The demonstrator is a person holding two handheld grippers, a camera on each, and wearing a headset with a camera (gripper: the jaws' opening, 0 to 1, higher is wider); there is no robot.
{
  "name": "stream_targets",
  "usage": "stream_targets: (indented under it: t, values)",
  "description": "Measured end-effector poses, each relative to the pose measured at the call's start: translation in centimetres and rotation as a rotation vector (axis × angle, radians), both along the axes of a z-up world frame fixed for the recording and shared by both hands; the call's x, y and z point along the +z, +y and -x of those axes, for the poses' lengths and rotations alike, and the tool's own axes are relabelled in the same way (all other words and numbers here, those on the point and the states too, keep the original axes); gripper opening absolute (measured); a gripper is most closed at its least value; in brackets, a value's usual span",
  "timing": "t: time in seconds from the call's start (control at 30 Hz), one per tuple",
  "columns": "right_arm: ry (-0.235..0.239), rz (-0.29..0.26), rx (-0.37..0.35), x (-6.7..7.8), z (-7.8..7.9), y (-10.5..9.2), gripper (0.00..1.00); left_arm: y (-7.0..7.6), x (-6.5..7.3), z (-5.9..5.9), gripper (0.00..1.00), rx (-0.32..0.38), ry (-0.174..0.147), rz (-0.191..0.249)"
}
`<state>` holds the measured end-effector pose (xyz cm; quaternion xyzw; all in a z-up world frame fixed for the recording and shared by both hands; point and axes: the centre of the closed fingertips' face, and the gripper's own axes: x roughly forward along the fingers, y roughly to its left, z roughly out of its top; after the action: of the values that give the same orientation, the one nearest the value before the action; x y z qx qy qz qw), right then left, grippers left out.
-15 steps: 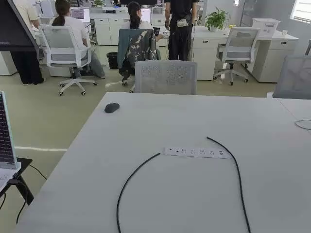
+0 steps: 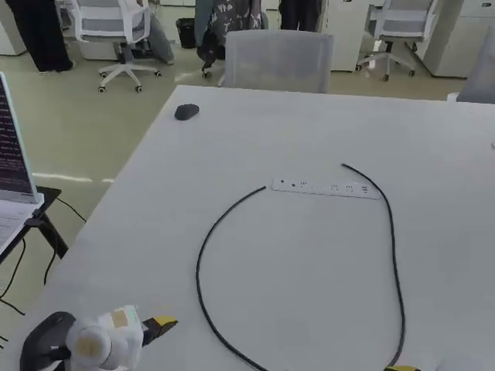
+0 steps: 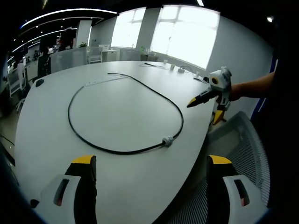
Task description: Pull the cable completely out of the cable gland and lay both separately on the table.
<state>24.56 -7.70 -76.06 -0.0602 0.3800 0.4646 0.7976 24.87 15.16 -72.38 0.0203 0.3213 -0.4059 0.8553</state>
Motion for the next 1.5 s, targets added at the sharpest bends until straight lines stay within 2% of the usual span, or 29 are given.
stream_targets:
  t: [0.03, 0.17, 0.3, 0.43, 0.5, 0.57, 0.63, 0.7, 0.8, 0.87, 1.03, 1.17, 1.37, 1.43, 1.5]
  values:
    - [-0.014, -0.001, 0.007, 0.2, -0.1, 0.2, 0.9, 0.1, 0.1, 0.0, 0.98, 0.002, -0.004, 0.001]
    - [-0.02, -0.003, -0.012, 0.7, -0.7, 0.4, 0.92, 0.3, 0.0, 0.4, 0.98, 0.016, 0.003, 0.009]
    - [-0.03, -0.019, -0.02, 1.6, -1.4, 1.2, 0.91, 0.4, -0.3, 1.0, 0.98, 0.007, 0.001, -0.004]
    - [-0.068, 0.011, -0.001, 1.9, -2.6, 1.9, 0.91, 0.6, -0.2, 1.1, 0.99, 0.019, 0.001, 0.016]
    - [-0.077, 0.006, 0.003, 2.4, -3.1, 2.6, 0.9, 0.6, -0.2, 1.2, 0.99, 0.017, 0.007, 0.023]
    - [-0.114, -0.014, 0.04, 2.8, -3.6, 3.6, 0.85, 0.3, 0.0, 1.3, 0.99, 0.004, -0.002, 0.014]
    - [-0.109, -0.006, 0.047, 2.4, -3.8, 4.2, 0.84, 0.3, 0.0, 1.1, 0.99, -0.002, -0.016, 0.012]
    - [-0.086, 0.035, 0.069, 1.6, -3.8, 4.6, 0.84, 0.2, 0.0, 0.8, 0.99, 0.001, -0.004, 0.025]
    - [-0.119, 0.086, 0.136, 1.2, -3.9, 5.4, 0.81, 0.0, -0.3, 0.2, 0.99, 0.003, -0.002, 0.034]
    - [-0.105, 0.108, 0.153, 0.6, -3.9, 5.9, 0.78, -0.1, -0.3, 0.1, 0.99, 0.0, -0.002, 0.033]
    - [-0.099, 0.139, 0.197, 0.1, -4.1, 7.3, 0.7, -0.2, -0.2, 0.3, 0.99, -0.025, -0.002, 0.03]
    - [-0.074, 0.164, 0.221, -1.0, -4.1, 8.1, 0.62, 0.2, -0.5, 0.5, 0.98, -0.029, 0.015, 0.03]
    - [-0.057, 0.236, 0.295, -2.6, -3.5, 9.2, 0.51, 0.2, -0.9, 0.6, 0.96, -0.035, 0.027, 0.027]
    - [-0.032, 0.25, 0.307, -3.2, -3.3, 9.5, 0.46, 0.1, -0.9, 0.5, 0.96, -0.03, 0.038, 0.036]
    - [-0.021, 0.258, 0.321, -3.4, -3.1, 9.8, 0.42, 0.0, -1.1, 0.4, 0.96, -0.045, 0.034, 0.032]
